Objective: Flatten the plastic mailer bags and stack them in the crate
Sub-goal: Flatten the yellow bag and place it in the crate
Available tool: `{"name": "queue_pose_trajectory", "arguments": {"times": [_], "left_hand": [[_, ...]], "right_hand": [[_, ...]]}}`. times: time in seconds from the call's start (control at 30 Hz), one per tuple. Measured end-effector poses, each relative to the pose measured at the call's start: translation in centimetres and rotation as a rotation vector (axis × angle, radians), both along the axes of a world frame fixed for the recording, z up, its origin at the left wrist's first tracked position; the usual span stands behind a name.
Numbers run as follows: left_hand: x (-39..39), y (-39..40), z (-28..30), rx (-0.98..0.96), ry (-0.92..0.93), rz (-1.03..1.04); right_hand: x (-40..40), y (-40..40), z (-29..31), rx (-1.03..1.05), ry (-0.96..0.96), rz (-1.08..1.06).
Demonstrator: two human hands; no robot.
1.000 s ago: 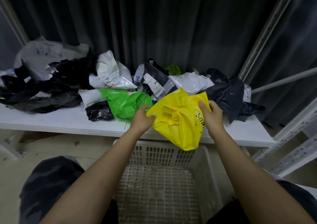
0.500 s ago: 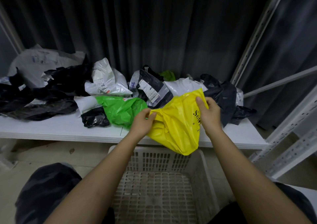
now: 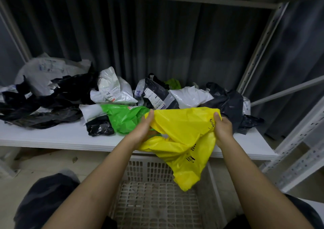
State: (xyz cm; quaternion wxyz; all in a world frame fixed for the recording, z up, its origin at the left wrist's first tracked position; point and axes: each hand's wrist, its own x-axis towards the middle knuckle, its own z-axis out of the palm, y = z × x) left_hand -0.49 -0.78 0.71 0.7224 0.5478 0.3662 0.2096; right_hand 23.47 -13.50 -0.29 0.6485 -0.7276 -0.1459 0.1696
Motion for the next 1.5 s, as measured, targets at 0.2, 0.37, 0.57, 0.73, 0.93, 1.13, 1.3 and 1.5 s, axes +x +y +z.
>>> {"name": "queue_pose_trajectory", "arguments": {"times": [0.2,0.37,0.57,0.73,0.93,1.13,1.3,1.5], "left_hand": [[1.2,-2.0,-1.5,-0.003,0.137,-0.24],[3.9,-0.7,-1.5,0.094,0.233,-0.017],[6.9,2.6,-1.7,0.015,0.117,0.108],[7.7,3.6,-2.8,-0.078,0.1,0.031],[6.1,3.8,-5.4,0.116,0.186,-0.278],[8.5,3.9,-7.4,0.49,0.33,0.019],[7.8,4.6,-7.2,0.614,0.251,-0.08],[5.0,4.9,-6.6,1.015,0.474,-0.161]], "right_hand": [[0.1,2.6,0.4,-0.138,-0.011,0.029],[0.0,2.8,1.6,-0.019,0.015,0.232],[-0.4,1.1,-2.3,-0.098,0.14,0.423],[1.2,2.2,-6.3,-0.294,-0.102,0.386],[2.7,4.8,-7.8,-0.311,-0.182,0.188],[2.6,7.1,-8.6,-0.327,-0.278,0.132],[3.5,5.9,-8.7,-0.282,-0.363,0.079],[3.9,4.6,-8.3,-0.24,-0.512,0.11]]}}
